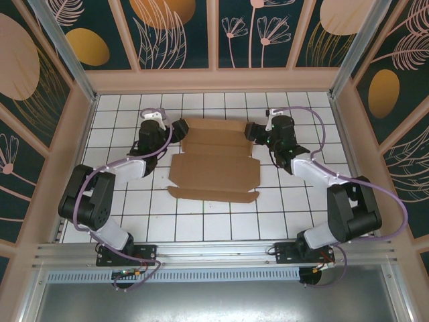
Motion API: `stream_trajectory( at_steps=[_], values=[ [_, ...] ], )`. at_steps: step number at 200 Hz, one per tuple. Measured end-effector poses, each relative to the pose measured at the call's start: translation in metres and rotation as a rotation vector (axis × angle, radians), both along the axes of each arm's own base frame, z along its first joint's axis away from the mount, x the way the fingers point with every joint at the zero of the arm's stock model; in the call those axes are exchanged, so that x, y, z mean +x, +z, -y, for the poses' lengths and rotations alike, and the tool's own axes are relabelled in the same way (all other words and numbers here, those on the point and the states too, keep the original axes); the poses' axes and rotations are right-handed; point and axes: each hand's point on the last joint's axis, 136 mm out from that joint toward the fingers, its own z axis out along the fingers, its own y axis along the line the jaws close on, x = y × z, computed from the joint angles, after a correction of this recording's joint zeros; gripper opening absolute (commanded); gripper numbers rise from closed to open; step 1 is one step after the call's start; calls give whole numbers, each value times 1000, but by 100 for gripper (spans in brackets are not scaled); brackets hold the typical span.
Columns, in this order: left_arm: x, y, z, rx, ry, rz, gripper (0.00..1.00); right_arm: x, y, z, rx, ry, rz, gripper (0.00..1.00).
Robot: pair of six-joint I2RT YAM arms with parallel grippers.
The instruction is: Fold the paper box
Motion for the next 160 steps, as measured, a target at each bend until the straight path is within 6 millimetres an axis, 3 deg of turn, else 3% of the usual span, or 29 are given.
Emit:
stream_trajectory(
  at_steps=[25, 51, 69, 81, 103, 132, 160],
  values=[
    [1, 28, -9, 39, 37, 23, 80, -4, 30, 4, -75, 9, 66, 80],
    [3, 91, -19, 73, 83, 121, 80, -1, 68, -12, -219, 60, 195, 81],
    [-3, 131, -27, 81, 116, 187, 79, -13, 69, -38, -351, 158, 255, 82],
    [-12, 145, -33, 88, 129, 210, 79, -22, 64, -57, -442, 239, 278, 85],
    [-24, 153, -41, 106, 146, 227, 79, -28, 55, -93, -599, 361, 314, 91],
    [-34, 130, -48, 136, 163, 175, 76, -27, 34, -139, -828, 468, 358, 92],
    [-38, 122, -43, 138, 147, 147, 76, -8, 4, -172, -1039, 491, 356, 87]
  ],
)
